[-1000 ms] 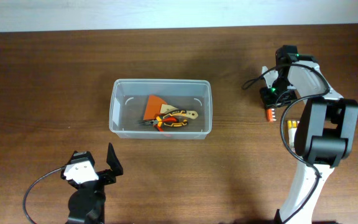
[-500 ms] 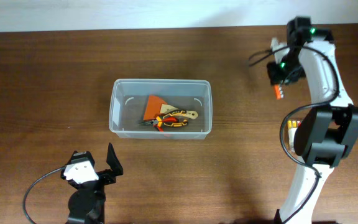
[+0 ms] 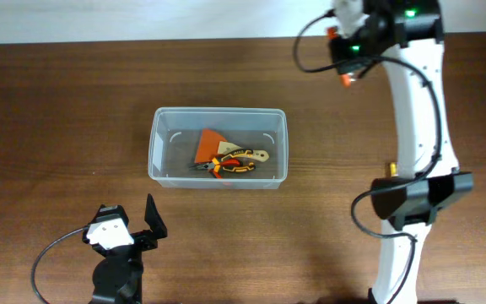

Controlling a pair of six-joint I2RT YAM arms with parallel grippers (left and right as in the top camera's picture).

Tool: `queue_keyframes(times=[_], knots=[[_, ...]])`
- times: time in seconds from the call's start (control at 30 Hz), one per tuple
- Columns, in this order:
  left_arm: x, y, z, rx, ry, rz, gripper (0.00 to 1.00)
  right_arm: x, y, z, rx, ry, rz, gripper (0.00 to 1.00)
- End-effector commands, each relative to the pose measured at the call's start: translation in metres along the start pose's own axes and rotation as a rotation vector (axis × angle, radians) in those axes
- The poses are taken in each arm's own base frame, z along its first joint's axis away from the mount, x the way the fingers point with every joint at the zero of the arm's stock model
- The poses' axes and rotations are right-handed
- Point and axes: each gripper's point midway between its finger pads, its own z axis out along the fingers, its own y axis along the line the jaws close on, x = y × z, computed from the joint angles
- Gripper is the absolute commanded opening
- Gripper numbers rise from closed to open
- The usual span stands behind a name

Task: Pack container
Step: 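Carry the socket strip left into the container and release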

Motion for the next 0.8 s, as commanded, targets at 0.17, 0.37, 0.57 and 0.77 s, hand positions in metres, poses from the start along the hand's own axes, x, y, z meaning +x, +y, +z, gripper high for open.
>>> queue_keyframes(times=[0.17, 0.37, 0.57, 0.77], knots=[[0.001, 0.000, 0.000, 0.001, -0.002, 0.009, 0.99, -0.022, 0.100, -0.019, -0.104, -0.066, -0.190, 0.21], [0.001, 0.000, 0.000, 0.001, -0.002, 0.009, 0.99, -0.017, 0.160, -0.017, -0.165, -0.055, -0.395, 0.21], [0.001, 0.000, 0.000, 0.001, -0.002, 0.009, 0.99, 0.005, 0.194, 0.002, -0.214, 0.016, -0.609, 0.16], [0.001, 0.000, 0.000, 0.001, -0.002, 0.009, 0.99, 0.049, 0.216, 0.045, -0.335, 0.138, -0.873, 0.17]])
